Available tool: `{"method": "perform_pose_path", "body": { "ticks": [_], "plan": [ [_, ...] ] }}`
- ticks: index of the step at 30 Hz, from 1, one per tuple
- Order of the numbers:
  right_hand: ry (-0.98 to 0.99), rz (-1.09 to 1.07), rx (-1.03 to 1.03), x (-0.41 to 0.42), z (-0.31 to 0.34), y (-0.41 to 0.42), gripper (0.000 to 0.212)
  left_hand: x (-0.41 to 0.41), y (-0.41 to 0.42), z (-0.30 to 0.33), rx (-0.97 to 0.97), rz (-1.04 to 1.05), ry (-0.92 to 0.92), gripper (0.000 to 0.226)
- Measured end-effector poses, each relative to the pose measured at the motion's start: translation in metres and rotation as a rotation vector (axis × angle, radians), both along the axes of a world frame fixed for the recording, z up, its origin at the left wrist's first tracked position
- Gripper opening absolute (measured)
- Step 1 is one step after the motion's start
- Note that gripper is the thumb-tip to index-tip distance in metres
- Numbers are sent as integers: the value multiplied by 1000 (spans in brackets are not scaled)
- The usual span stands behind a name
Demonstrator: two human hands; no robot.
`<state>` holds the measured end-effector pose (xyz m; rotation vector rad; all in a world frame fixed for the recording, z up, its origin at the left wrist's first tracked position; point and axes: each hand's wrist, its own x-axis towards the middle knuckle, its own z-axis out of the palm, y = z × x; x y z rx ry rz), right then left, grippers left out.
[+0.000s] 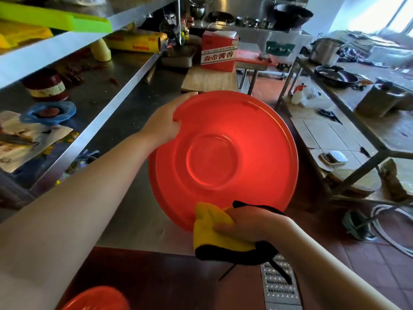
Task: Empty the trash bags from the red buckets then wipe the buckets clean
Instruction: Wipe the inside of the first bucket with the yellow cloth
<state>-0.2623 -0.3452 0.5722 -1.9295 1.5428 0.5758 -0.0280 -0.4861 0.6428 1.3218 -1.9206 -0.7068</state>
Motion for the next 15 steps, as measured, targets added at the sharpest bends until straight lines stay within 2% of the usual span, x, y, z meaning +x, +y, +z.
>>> {"method": "perform_pose_path", "body": {
  "ticks": [5, 9, 12, 15],
  "plan": [
    [93, 8, -114, -3, 18, 20, 68, 9, -2, -6, -10, 31, 1, 71],
    [99, -35, -38, 2, 2, -7, 70, 9, -3, -10, -57, 47, -49, 73],
    [132, -79, 32, 2, -24, -41, 79, 7, -4, -10, -87, 52, -65, 76],
    [208, -97, 11, 5, -42, -67, 90, 5, -4, -10, -98, 56, -62, 76]
  ]
}}
